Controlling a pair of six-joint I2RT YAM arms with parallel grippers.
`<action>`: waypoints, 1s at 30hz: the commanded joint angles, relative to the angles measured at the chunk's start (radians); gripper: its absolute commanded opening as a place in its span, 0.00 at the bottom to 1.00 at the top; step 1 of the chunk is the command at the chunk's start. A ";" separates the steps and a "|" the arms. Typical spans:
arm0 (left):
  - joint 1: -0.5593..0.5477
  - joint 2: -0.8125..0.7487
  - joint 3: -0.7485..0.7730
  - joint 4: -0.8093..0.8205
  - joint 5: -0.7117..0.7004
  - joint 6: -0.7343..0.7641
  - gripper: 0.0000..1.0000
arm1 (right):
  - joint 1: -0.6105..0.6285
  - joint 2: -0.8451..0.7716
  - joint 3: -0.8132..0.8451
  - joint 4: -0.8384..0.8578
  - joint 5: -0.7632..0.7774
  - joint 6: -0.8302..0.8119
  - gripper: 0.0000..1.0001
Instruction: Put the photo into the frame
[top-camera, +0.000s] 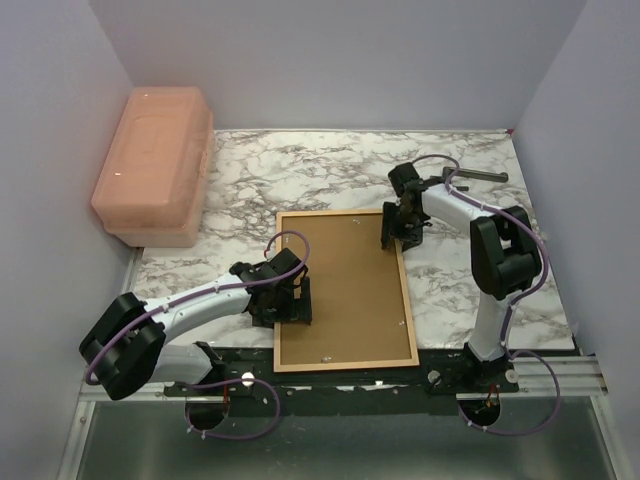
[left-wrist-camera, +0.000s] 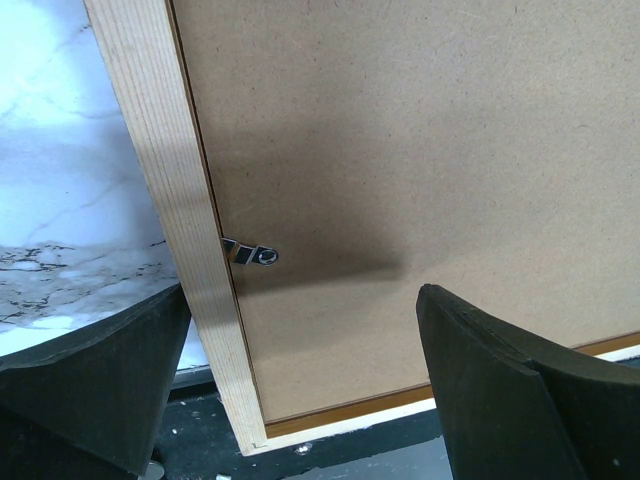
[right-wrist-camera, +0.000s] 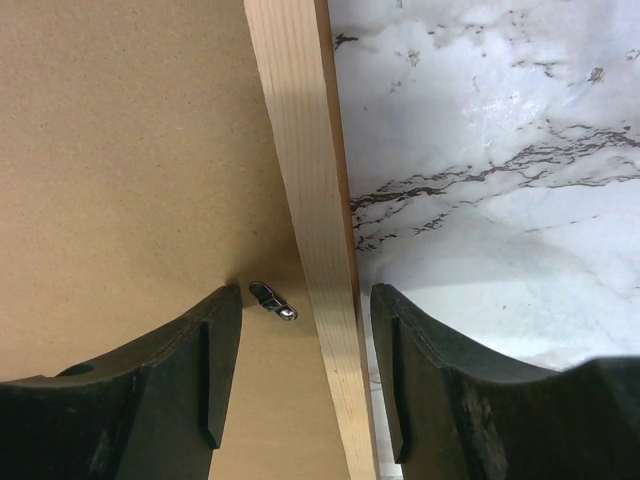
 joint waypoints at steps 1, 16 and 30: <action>0.000 -0.004 -0.033 0.031 0.000 -0.006 0.96 | -0.002 0.049 0.021 -0.011 0.101 -0.003 0.52; 0.007 -0.042 0.005 -0.002 -0.021 0.017 0.96 | -0.001 -0.003 -0.005 -0.027 0.125 -0.001 0.02; 0.285 0.018 0.073 0.098 0.147 0.175 0.95 | -0.035 -0.129 -0.097 0.034 -0.141 0.052 0.86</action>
